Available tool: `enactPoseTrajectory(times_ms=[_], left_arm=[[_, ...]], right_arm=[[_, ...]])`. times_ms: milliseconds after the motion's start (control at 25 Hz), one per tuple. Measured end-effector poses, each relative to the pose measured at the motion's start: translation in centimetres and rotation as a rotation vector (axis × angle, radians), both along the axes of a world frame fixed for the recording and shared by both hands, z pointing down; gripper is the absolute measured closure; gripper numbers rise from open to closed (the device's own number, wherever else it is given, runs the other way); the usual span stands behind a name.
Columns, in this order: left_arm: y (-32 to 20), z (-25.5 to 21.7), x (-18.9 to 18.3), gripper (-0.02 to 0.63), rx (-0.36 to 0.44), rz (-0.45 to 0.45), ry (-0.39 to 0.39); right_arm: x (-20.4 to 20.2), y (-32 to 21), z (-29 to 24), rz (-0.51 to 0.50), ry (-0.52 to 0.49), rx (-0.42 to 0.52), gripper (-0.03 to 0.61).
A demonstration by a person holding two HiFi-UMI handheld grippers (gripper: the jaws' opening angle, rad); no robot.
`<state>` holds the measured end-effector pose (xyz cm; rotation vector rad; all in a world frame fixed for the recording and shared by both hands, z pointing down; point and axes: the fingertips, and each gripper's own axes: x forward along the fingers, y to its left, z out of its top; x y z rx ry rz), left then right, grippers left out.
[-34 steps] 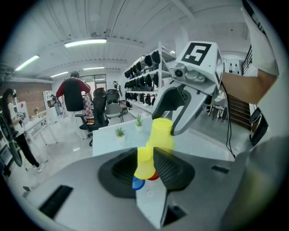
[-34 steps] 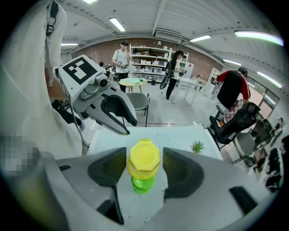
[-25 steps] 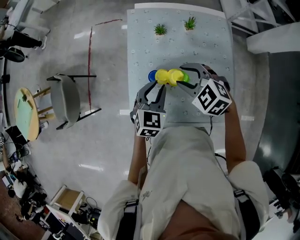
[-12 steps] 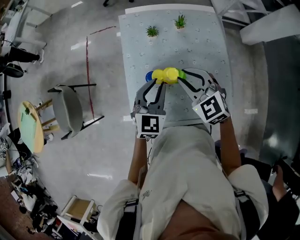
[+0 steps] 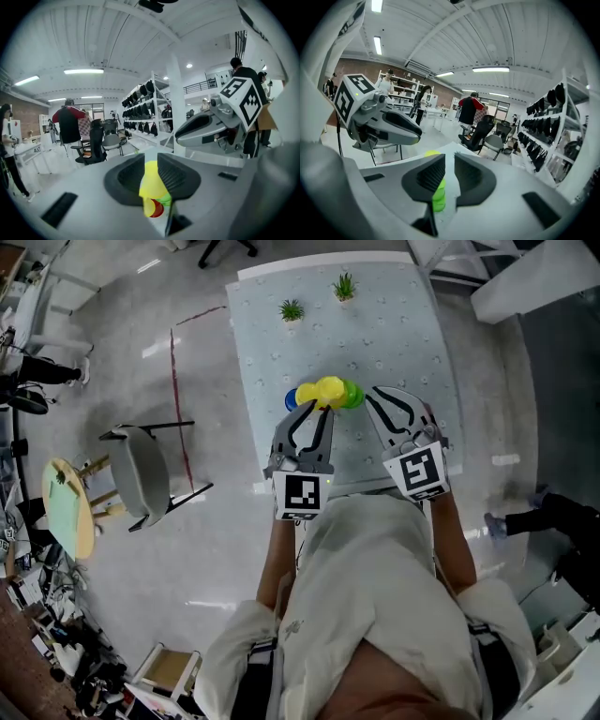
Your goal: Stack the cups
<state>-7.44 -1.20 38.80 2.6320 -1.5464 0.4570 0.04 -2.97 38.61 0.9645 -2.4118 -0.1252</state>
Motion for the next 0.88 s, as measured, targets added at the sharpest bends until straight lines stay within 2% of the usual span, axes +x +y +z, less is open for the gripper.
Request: enactPoseTrajectory(times_ms=[320,880], left_arm=[[0.9,-1.1,2.4,0.523,0.017,-0.037,-0.049],[4.5,-2.8,11.4,0.523,0.024,-0.067,-0.124]], right_arm=[[2.7,0.8,-0.6,-0.016,-0.056,0.004,0.523],[11.5,3.1,-2.9,-0.022,-0.142,0.04,0.532]])
